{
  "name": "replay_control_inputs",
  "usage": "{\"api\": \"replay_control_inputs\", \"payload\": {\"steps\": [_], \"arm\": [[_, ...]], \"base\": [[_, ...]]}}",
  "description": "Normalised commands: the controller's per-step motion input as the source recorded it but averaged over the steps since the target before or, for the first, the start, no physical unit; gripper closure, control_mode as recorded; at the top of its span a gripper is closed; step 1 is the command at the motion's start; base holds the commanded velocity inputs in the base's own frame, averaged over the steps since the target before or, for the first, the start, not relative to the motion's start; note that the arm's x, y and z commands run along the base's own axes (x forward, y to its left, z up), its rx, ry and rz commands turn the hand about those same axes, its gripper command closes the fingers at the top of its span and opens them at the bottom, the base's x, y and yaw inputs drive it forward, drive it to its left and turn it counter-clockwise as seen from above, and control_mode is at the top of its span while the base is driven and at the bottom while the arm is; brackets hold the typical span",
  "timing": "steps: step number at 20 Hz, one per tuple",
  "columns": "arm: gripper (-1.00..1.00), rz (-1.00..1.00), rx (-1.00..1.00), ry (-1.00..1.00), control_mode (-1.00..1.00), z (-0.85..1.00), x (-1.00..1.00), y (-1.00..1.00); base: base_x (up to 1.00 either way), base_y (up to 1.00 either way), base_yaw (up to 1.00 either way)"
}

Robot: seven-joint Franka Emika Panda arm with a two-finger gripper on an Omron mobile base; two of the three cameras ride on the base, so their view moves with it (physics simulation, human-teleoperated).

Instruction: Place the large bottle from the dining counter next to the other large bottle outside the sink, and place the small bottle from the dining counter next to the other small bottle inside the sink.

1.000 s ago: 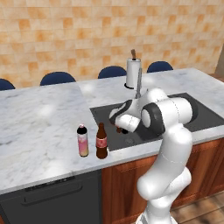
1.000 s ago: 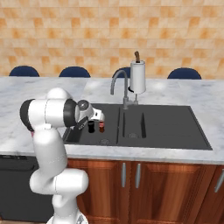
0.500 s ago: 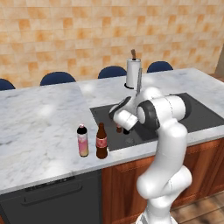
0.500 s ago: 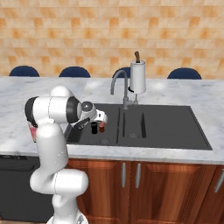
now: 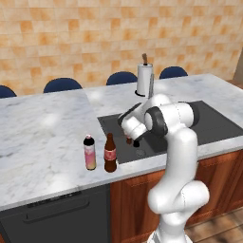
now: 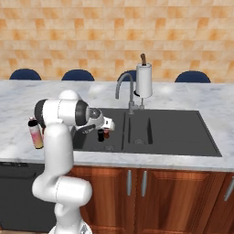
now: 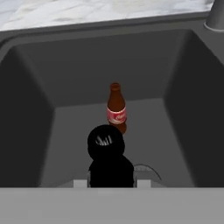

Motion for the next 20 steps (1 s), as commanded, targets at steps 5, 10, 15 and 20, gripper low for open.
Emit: {"api": "replay_control_inputs", "payload": {"steps": [5, 10, 15, 20], "arm": [[1.00, 0.00, 0.00, 0.00, -1.00, -0.32, 0.19, 0.00], [1.00, 0.00, 0.00, -0.01, -1.00, -0.20, 0.07, 0.01], [1.00, 0.00, 0.00, -0.03, -1.00, -0.11, 0.01, 0.06], [1.00, 0.00, 0.00, -0.03, -1.00, -0.19, 0.04, 0.05]], "base": [[0.00, 0.00, 0.00], [0.00, 0.00, 0.00], [0.00, 0.00, 0.00], [0.00, 0.00, 0.00]]}}
